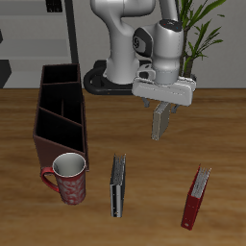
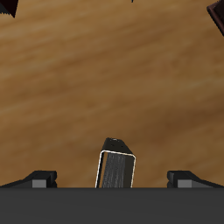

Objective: Place the yellow book into the right desk caddy's front compartment

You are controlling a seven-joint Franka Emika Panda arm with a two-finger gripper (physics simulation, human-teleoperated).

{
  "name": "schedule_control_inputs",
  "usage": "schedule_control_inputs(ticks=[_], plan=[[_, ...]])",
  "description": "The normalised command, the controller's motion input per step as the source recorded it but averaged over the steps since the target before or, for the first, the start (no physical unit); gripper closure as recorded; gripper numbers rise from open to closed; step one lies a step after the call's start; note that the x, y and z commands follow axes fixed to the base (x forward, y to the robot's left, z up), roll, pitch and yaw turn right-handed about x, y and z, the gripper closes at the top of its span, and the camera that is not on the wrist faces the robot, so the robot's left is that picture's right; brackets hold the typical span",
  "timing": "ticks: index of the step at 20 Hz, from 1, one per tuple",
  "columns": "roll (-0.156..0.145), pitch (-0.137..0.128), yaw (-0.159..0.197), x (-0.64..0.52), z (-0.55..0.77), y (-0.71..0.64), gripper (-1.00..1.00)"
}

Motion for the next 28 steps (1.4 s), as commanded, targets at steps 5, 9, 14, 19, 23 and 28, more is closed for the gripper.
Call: schedule_control_inputs(ticks=[5,9,14,19,23,28], plan=[[0.002,0.006,0.001,-0.01,-0.09,-0.01,-1.00],[-0.009,0.027,-0.005,0.06,-0.12,-0.03,-1.00],[0.025,0.042,0.006,0.07,-0.19,0.00,1.00],[0.005,0.021,-0.023,0.06,-0.09,-0.05,1.00],[0.012,0.007,0.000,0.03,-0.02,-0.02,1.00],[0.062,-0.030,0.079,-0.01,0.23,0.02,1.00]])
